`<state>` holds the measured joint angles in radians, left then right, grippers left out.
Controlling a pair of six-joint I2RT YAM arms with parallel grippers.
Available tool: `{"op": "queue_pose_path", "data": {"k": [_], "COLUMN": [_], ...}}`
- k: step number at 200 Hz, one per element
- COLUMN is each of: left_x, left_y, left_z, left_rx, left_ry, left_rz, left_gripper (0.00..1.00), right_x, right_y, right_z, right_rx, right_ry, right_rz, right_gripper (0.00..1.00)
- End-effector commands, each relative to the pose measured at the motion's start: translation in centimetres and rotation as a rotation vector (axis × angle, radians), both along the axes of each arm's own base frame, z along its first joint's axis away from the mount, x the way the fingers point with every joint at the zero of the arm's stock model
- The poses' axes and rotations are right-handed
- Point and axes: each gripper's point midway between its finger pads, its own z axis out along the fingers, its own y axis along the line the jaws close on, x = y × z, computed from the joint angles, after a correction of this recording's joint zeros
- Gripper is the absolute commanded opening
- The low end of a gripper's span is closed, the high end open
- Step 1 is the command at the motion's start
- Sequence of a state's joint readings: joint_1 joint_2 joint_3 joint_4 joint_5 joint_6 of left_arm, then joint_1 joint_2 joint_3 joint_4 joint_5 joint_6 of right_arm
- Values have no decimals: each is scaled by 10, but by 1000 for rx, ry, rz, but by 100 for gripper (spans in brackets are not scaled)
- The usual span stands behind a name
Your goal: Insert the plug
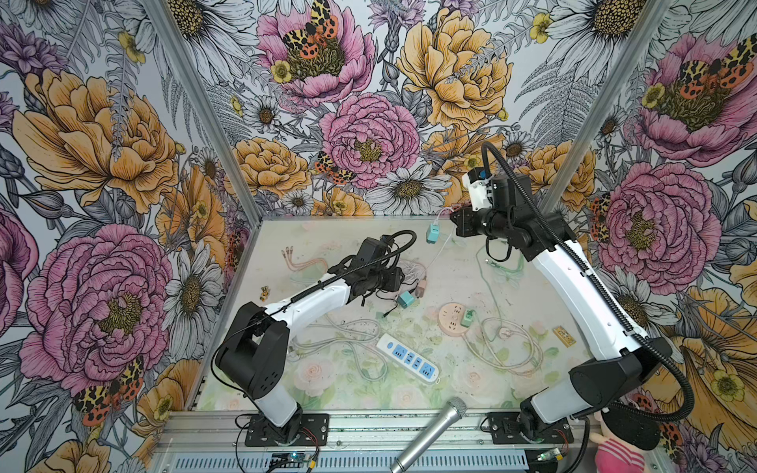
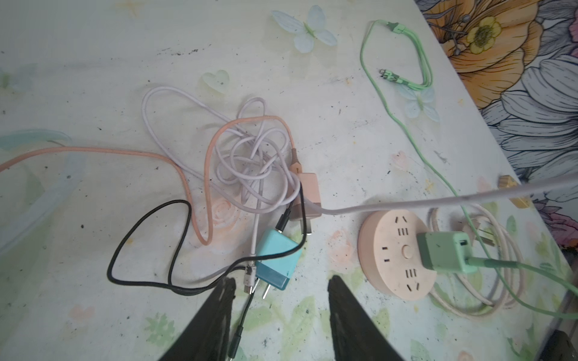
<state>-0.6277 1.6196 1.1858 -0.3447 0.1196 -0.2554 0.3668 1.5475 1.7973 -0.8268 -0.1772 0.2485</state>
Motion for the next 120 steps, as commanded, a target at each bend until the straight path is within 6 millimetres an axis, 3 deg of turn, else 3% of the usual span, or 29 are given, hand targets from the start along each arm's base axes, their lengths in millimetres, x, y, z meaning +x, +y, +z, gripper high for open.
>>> {"op": "queue_pose_path", "data": {"k": [1, 35, 69, 120], "left_x": [-18, -20, -26, -19], "left_y": [-9, -12, -22, -28], "left_z": [3, -12, -24, -46], "left_rx": [9, 12, -15, -23], "left_ry": [1, 76, 142, 220], "left_rz": [-57, -42, -76, -37], "left_gripper": [51, 47, 40, 43], "right_x": [7, 5, 4, 1], "right_y": [2, 5, 3, 3], "right_z": [8, -2, -29, -48], "right_rx": [12, 20, -5, -17], "right_ry": [-25, 3, 63, 98], "right_rz": [4, 12, 0, 4], "right_gripper": [0, 0, 0, 0]}}
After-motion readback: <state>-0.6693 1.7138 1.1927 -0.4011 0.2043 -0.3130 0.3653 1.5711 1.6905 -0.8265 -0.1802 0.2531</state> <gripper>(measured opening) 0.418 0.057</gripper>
